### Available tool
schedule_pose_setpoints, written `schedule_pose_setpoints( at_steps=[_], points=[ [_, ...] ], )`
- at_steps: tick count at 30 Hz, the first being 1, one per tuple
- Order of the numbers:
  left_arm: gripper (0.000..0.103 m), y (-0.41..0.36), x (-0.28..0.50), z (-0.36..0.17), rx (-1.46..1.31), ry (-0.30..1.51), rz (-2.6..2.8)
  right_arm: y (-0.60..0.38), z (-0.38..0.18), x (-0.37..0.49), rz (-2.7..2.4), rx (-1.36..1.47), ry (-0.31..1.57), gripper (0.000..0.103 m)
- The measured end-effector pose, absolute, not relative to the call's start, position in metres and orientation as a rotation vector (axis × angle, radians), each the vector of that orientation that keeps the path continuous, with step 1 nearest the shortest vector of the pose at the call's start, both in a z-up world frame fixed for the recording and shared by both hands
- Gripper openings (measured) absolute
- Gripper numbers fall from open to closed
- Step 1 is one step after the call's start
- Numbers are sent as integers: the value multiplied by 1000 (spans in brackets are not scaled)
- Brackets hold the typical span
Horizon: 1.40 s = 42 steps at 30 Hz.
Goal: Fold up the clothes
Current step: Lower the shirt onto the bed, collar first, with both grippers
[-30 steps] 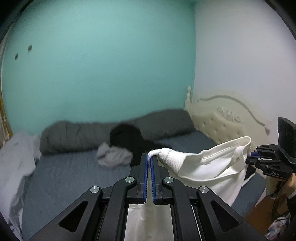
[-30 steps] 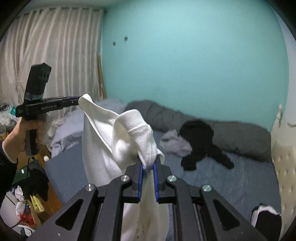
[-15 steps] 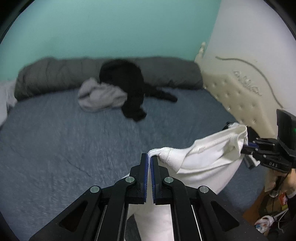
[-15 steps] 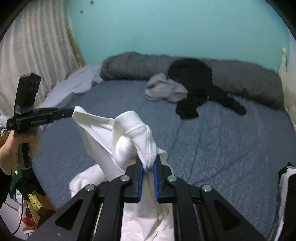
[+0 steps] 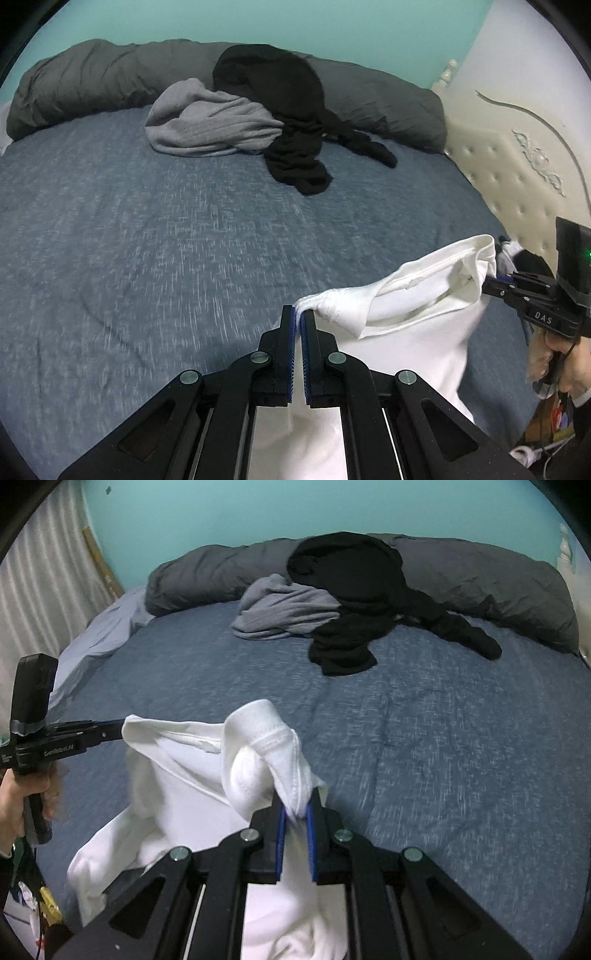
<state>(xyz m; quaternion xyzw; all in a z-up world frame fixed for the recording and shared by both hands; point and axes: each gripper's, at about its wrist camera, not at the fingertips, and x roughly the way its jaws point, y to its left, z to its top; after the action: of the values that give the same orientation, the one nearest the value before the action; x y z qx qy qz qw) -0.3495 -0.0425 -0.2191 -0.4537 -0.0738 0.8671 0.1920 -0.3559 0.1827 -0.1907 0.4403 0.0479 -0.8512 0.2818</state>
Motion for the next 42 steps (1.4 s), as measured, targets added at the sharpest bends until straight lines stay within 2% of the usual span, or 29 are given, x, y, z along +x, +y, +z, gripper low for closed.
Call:
schedule_pose_setpoints(
  at_steps=[16,25,32,34,38,40,42],
  points=[
    [3,-35,-476,-250,-1324,-234,2463,168,-227,-466,-2341,1194,78,9],
    [3,-28,-481,-319,-1443,-202,2389,160,-294,-474,-2284,1316,97,9],
    [6,-46,-474,-327,-1444,-257,2403,166,-305,-476,-2281,1321,42,10],
    [12,-50,-470,-321,-1432,-240,2424,167,-303,-476,-2284,1319,30,12],
    [16,-52,-457,-313,-1415,-200,2419,169,-302,-475,-2287,1315,9,12],
    [30,-51,-450,-316,-1430,-161,2407,171,-302,-473,-2286,1312,4,12],
    [34,-51,-446,-323,-1462,-137,2395,173,-302,-470,-2286,1310,-6,12]
  ],
)
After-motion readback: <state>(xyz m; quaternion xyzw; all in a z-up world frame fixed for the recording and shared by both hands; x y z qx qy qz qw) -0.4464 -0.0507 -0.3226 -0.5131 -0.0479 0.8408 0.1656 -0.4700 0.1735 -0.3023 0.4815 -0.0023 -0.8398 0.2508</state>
